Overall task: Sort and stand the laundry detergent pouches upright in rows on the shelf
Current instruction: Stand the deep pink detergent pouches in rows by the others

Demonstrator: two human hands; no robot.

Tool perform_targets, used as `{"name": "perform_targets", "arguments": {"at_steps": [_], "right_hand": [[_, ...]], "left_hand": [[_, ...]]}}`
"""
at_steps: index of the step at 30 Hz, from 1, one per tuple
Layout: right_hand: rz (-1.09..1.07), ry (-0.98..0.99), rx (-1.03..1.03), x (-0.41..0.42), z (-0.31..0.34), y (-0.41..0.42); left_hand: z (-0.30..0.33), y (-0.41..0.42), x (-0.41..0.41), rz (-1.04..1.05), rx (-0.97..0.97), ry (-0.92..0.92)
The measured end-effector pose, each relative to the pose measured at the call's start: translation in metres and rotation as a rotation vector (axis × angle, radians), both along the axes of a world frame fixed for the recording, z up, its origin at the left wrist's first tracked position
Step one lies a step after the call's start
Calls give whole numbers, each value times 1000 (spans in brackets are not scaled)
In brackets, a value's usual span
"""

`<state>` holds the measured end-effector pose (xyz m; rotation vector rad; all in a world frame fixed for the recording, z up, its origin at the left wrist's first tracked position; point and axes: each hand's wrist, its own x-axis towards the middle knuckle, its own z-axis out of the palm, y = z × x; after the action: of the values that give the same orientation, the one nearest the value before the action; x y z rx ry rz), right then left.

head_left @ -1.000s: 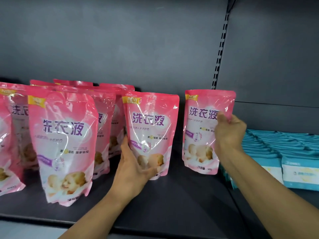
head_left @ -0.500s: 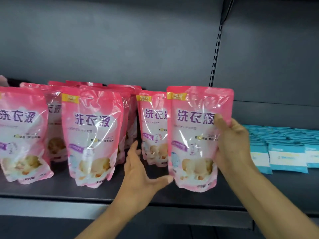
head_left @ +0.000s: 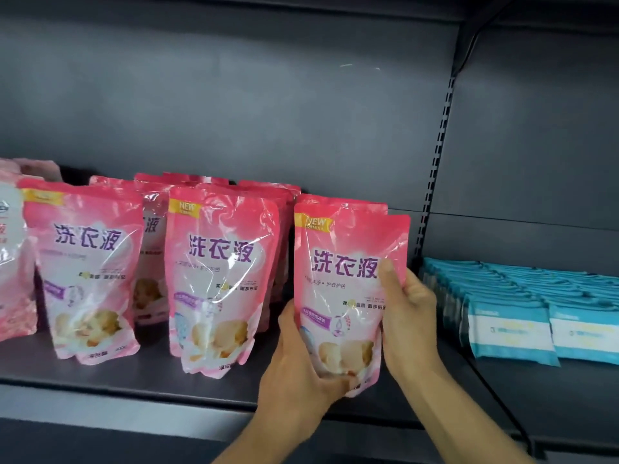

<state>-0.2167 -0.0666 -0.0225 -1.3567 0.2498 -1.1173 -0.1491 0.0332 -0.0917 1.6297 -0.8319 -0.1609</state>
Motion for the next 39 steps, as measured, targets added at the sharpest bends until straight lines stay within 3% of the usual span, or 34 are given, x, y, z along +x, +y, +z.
{"name": "perform_targets", "arguments": {"at_steps": [11,22,29,39], "right_hand": [[-103,-60,-173,-5,-14,-1],[46,-85,-141,-6,19,-15],[5,-89,85,6,23,-20],[-56,-141,12,11,19,-18]], "left_hand": [[1,-3,7,-3,32,-24],[1,-2,7,45,82,-22],[0,-3,6,68,122,-32],[-2,-7,13,35,116,-10]]}}
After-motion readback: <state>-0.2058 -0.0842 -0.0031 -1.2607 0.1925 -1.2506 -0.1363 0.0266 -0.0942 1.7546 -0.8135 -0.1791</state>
